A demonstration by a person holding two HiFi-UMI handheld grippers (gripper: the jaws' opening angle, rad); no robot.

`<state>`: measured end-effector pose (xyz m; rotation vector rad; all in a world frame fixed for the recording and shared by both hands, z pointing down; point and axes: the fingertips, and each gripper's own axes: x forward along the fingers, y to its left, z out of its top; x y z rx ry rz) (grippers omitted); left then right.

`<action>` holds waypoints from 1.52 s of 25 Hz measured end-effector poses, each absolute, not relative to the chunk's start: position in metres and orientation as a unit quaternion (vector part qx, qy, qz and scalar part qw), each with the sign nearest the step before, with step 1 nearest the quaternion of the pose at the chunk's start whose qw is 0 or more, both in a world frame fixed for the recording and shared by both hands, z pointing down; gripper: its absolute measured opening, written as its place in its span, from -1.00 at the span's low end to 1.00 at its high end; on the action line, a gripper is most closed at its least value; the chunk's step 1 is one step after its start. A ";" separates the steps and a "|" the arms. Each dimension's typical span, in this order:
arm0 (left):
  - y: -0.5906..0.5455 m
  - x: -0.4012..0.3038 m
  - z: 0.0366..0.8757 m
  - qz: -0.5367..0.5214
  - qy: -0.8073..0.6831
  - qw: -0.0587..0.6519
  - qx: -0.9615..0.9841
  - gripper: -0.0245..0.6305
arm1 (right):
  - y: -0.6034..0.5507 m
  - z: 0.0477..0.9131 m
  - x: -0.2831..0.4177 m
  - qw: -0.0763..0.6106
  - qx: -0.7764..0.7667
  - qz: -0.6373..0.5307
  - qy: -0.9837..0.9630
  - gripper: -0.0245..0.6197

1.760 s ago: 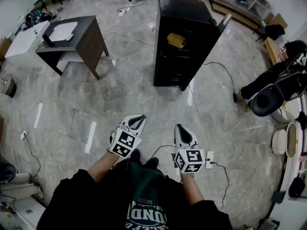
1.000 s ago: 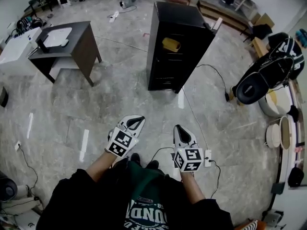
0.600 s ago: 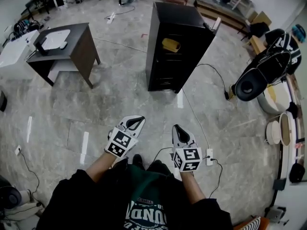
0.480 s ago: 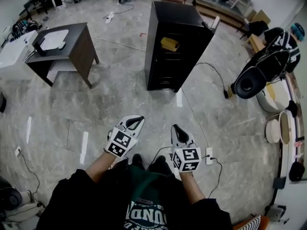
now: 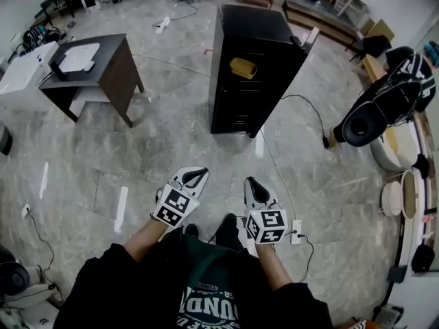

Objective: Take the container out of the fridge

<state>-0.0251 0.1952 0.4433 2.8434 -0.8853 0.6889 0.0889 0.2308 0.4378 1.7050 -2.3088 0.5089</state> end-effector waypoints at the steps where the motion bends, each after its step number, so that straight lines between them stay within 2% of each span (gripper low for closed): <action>1: 0.191 -0.020 0.443 0.225 -0.293 0.041 0.928 -0.88 | 0.225 0.438 0.095 0.112 0.578 0.174 -0.789 -0.80; 24: 0.146 0.067 0.453 0.251 -0.375 0.070 0.890 -0.88 | 0.155 0.455 0.187 0.112 0.492 0.190 -0.842 -0.80; 38: 0.038 0.088 0.461 0.244 -0.361 0.077 0.897 -0.88 | 0.048 0.457 0.198 0.130 0.488 0.183 -0.843 -0.80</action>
